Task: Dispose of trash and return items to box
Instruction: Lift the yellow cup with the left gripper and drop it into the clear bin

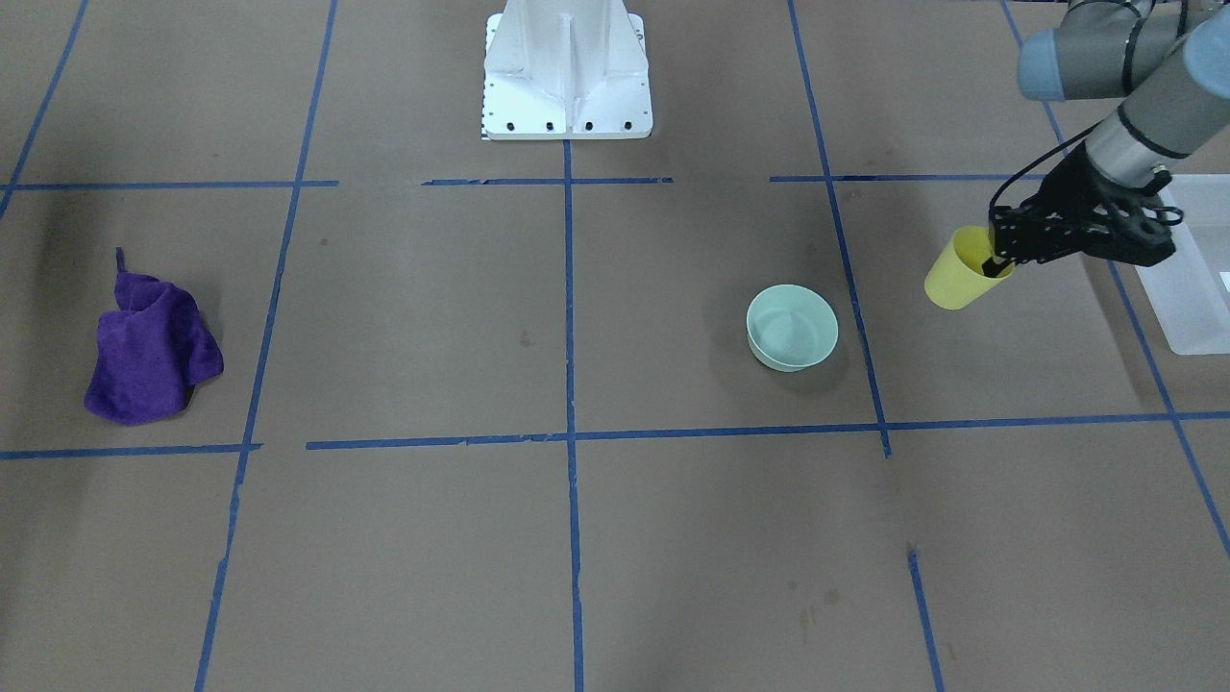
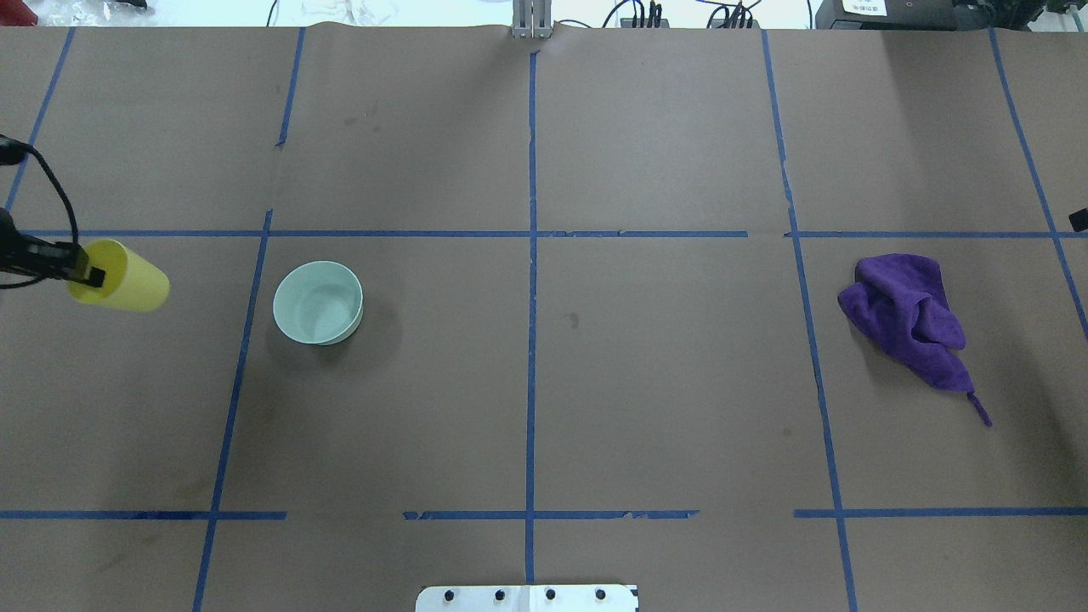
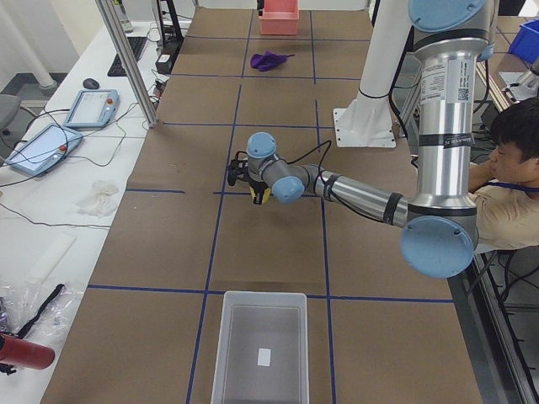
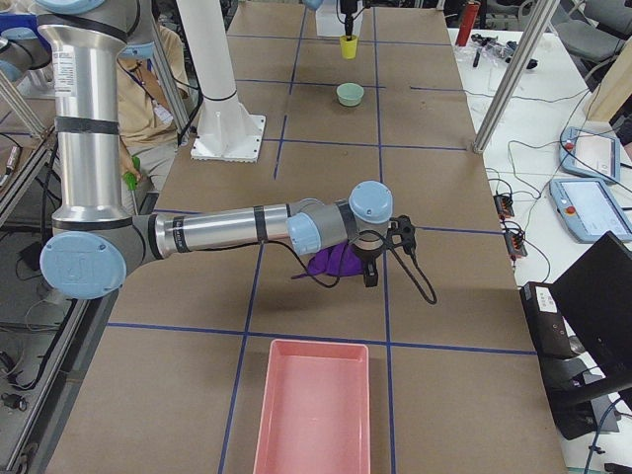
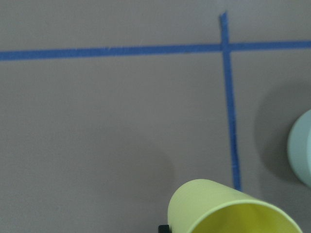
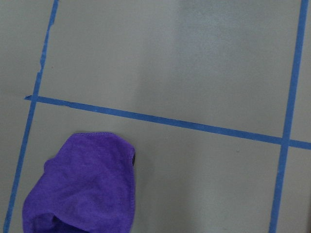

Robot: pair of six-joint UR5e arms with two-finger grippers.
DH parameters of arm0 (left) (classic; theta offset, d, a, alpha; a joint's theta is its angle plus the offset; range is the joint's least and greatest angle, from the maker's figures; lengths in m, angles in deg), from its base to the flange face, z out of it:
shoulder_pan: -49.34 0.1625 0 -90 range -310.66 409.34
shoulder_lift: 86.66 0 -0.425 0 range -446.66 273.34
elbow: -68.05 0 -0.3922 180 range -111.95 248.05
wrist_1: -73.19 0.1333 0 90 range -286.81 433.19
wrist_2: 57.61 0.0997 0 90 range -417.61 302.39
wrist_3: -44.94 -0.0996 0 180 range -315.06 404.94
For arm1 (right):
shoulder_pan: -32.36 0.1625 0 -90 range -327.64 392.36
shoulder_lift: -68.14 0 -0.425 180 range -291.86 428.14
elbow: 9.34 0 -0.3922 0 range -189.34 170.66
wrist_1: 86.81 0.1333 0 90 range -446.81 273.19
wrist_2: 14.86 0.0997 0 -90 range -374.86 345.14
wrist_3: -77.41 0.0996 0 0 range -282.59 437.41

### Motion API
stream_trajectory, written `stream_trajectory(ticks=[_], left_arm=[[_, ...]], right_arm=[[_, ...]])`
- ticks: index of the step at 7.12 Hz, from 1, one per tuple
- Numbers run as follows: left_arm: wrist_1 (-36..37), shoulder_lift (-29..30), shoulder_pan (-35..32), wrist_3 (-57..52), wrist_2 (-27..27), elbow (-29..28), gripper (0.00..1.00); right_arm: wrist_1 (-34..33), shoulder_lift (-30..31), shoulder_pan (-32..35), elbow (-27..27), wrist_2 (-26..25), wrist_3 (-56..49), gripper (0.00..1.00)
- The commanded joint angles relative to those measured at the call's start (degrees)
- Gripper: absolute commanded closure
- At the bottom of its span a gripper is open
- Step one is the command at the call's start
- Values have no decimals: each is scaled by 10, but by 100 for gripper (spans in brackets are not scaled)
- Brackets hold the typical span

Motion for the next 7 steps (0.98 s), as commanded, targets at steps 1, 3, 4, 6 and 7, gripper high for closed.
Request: stream_trajectory(ticks=[1,3,4,6,7], left_arm=[[105,3,-171,-298,-30,-28,100],[153,27,-310,-574,54,-148,100],[154,32,-323,-628,69,-203,100],[157,4,-324,-626,61,-249,100],[156,-5,-318,-600,-5,-257,100]], right_arm=[[39,-2,-52,3,7,89,0],[63,0,-89,0,5,151,0],[66,0,-97,0,3,154,0],[66,0,-98,0,2,154,0],[66,0,-99,0,3,154,0]])
